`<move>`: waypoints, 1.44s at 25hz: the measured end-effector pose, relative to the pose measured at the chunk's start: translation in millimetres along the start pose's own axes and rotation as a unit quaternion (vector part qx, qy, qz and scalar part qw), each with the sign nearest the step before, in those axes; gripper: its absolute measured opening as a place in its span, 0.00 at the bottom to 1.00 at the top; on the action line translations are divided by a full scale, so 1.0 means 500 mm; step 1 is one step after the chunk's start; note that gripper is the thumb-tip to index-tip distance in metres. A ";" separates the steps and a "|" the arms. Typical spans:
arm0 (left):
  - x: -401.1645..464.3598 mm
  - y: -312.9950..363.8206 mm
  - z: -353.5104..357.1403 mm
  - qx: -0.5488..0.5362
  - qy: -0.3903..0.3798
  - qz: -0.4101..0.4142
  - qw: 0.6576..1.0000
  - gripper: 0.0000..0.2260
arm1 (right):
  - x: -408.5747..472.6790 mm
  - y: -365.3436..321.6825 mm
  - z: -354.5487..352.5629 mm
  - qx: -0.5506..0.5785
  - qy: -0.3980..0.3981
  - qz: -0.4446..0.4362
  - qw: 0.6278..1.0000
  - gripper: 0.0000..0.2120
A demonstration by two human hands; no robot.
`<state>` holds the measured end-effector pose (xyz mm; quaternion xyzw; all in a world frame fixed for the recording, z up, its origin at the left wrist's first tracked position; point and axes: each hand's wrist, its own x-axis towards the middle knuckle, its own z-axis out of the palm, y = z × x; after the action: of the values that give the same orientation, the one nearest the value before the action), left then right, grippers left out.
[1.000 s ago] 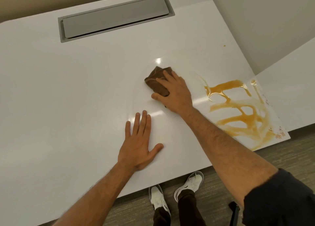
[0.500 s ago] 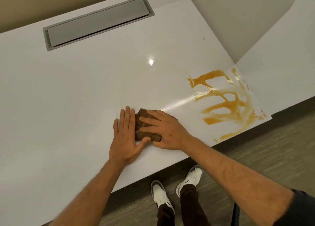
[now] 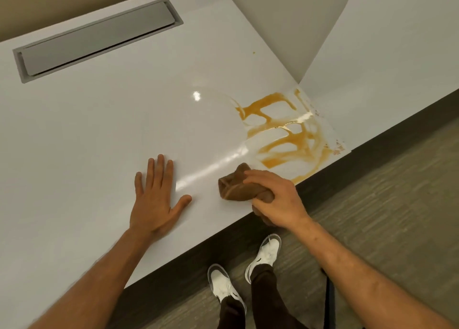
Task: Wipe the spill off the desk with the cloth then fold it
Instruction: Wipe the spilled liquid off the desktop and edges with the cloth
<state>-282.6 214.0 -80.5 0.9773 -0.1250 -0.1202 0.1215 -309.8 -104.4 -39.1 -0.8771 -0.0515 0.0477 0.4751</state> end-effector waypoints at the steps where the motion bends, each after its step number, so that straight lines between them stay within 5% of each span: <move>1: 0.000 0.002 0.001 0.012 -0.003 0.002 1.000 0.44 | 0.003 -0.007 -0.024 0.067 0.052 0.044 0.995 0.24; 6: 0.044 0.008 -0.016 0.028 0.012 0.012 0.999 0.44 | 0.062 0.007 -0.099 0.089 0.273 0.093 0.953 0.22; 12: 0.125 0.025 -0.008 0.011 -0.018 0.001 1.000 0.42 | 0.085 0.077 -0.015 -0.257 0.126 0.112 0.951 0.33; 20: 0.125 0.025 0.004 0.019 0.010 0.002 1.000 0.41 | 0.147 0.092 0.032 -0.357 0.150 0.069 0.920 0.30; 27: 0.131 0.032 -0.001 0.023 0.001 -0.008 1.000 0.42 | 0.172 0.028 0.123 -0.298 0.138 -0.013 0.945 0.28; 30: 0.129 0.033 0.000 0.024 0.004 -0.008 1.000 0.41 | 0.168 -0.009 0.140 -0.181 0.130 -0.040 0.974 0.25; 34: 0.128 0.030 0.000 0.025 0.010 -0.002 1.000 0.41 | 0.182 -0.028 0.051 0.110 0.199 0.079 0.971 0.25; 36: 0.127 0.029 0.001 0.024 0.011 -0.003 1.000 0.41 | 0.194 -0.015 -0.008 0.138 0.273 0.107 0.946 0.24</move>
<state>-226.2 182.7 -90.2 0.9815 -0.1234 -0.1072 0.0994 -213.6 -90.3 -33.9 -0.7826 0.1818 -0.1367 0.5795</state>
